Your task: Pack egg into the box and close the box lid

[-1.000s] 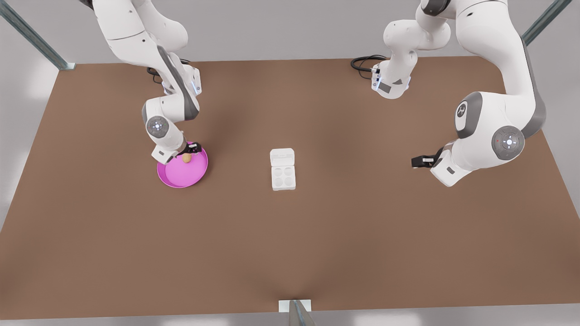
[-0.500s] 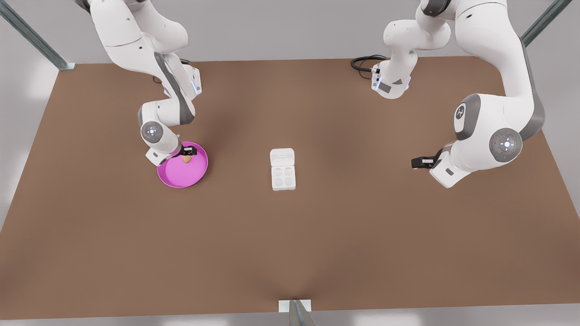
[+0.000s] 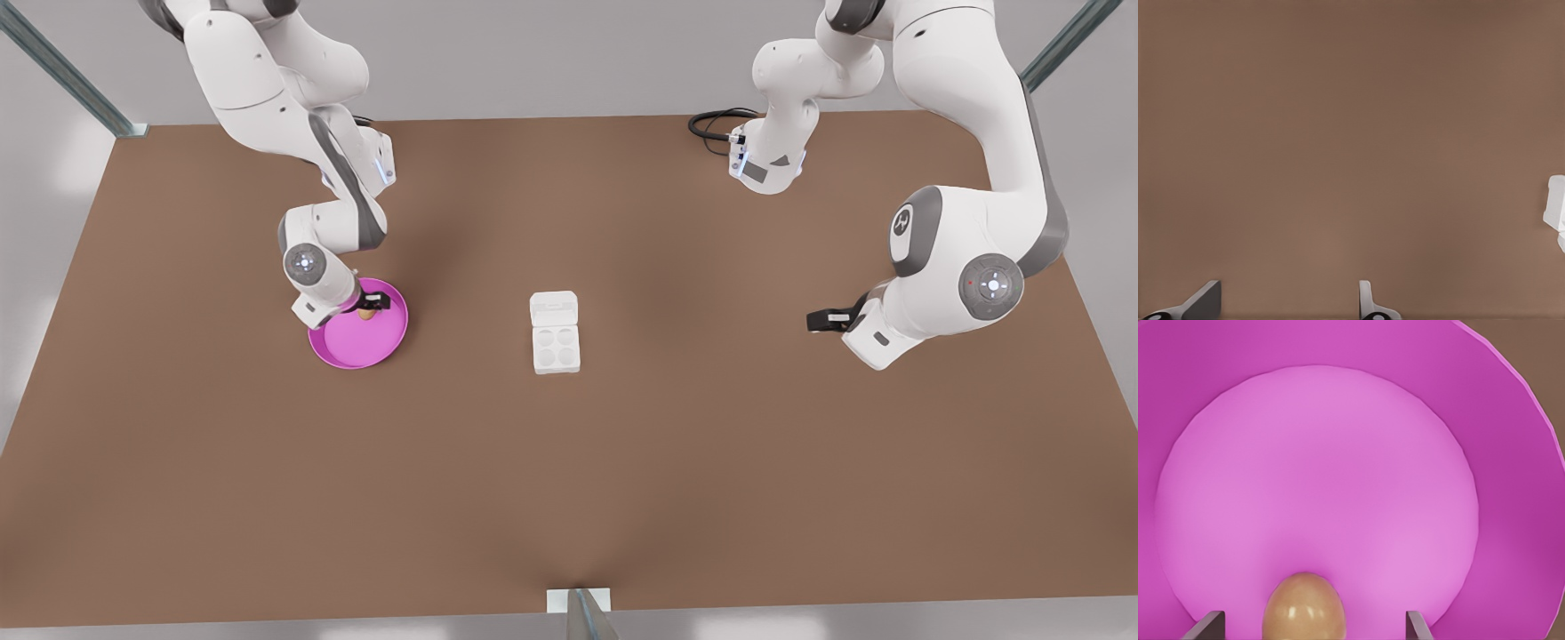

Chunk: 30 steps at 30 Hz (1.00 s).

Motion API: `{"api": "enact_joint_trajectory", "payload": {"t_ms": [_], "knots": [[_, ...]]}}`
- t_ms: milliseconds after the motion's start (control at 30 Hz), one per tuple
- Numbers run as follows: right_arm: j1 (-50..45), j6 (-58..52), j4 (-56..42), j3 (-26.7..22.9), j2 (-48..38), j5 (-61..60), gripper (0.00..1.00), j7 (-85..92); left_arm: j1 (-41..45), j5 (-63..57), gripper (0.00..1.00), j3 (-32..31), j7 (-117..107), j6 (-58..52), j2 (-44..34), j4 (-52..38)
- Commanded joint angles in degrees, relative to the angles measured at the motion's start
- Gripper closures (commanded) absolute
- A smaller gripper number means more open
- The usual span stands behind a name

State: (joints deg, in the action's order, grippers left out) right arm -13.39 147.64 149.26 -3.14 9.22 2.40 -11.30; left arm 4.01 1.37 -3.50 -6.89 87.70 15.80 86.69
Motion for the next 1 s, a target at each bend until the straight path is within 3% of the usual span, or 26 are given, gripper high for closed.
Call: {"api": "enact_joint_trajectory", "payload": {"t_ms": [0, 233, 333, 633, 733, 967], "knots": [[-0.1, 1.8, 0.2, 0.3, 0.0, -0.1, 0.00, -0.5, 0.0, -0.1, 0.00, 0.0, -0.1, 0.0, -0.1, 0.0], [-0.1, 1.9, 1.0, 0.9, 0.7, -0.1, 0.01, -0.4, 0.0, -0.1, 0.00, 0.0, -0.1, 0.0, 0.1, 0.0], [0.0, 1.9, 1.0, 1.0, 0.9, -0.1, 0.24, 0.5, 0.0, -0.1, 0.00, 0.0, -0.1, 0.0, 0.2, 0.0], [0.1, 1.3, 0.8, 1.0, 1.4, -0.1, 0.32, 2.4, 0.0, -0.1, 0.00, 0.0, -0.1, 0.0, 0.5, 0.0], [0.1, 1.3, 0.8, 0.9, 1.9, -0.1, 0.41, 3.0, 0.0, -0.1, 0.00, 0.0, -0.1, 0.0, 0.5, -0.1], [0.1, 0.5, 0.2, 1.0, 2.1, -0.1, 0.49, 3.4, 0.0, -1.6, 0.00, 0.0, -0.1, 0.0, 0.6, -0.2]]}}
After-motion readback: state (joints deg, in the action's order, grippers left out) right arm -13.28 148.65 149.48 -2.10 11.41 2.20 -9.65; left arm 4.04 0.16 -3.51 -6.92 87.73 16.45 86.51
